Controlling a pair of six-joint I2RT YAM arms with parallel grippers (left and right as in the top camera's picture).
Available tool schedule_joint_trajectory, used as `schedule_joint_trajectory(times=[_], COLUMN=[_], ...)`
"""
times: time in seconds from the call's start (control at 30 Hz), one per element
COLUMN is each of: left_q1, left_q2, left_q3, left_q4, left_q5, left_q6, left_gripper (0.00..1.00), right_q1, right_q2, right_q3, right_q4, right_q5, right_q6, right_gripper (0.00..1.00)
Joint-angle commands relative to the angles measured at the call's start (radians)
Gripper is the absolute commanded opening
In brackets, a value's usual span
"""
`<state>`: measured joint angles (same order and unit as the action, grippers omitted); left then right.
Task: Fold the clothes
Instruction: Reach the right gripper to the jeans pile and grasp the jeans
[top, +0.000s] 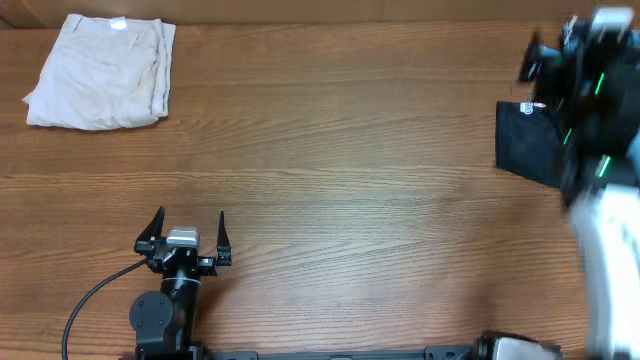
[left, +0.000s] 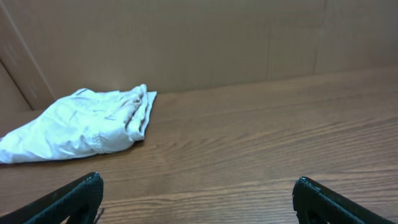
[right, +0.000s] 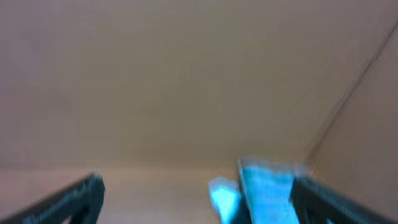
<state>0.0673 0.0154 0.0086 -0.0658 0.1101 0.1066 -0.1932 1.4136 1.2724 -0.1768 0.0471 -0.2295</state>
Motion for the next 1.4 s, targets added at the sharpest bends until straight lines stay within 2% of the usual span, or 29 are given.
schedule_joint_trajectory(times=[0.0,0.13,0.2,0.47,0.73,0.87,1.03,1.37], left_q1=[0.005,0.005,0.005,0.005,0.005,0.005,0.005,0.005], left_q2=[-0.01,-0.01,-0.01,-0.01,-0.01,-0.01,-0.01,-0.01], left_q3=[-0.004,-0.004,-0.004,-0.004,-0.004,-0.004,-0.004,-0.004], left_q4=[-0.001,-0.001,-0.001,-0.001,-0.001,-0.001,-0.001,-0.001], left_q5=[0.014,0.014,0.014,0.013,0.014,0.013,0.014,0.014], left_q6=[-0.002,-0.002,-0.002,-0.002,-0.002,-0.002,-0.002,-0.002], left_gripper=[1.0,1.0,1.0,1.0,1.0,1.0,1.0,1.0], right_q1=[-0.086,-0.119,-0.125,-0.129,-0.135,-0.135,-0.138,-0.169], right_q2=[0.235,0.435,0.47,0.539,0.654,0.722,0.817,0.955], right_q3=[0.34,0.615,0.636,0.631,0.631,0.631,0.632,0.632], right_q4=[-0.221,-0.524,-0.54,-0.444,-0.182,-0.116,-0.042,0.086], right_q5=[0.017,0.012,0.011,0.016,0.049,0.059,0.193,0.199], right_q6=[0.002,0.07,0.065,0.065,0.069,0.069,0.067,0.029], right_gripper=[1.0,1.0,1.0,1.0,1.0,1.0,1.0,1.0])
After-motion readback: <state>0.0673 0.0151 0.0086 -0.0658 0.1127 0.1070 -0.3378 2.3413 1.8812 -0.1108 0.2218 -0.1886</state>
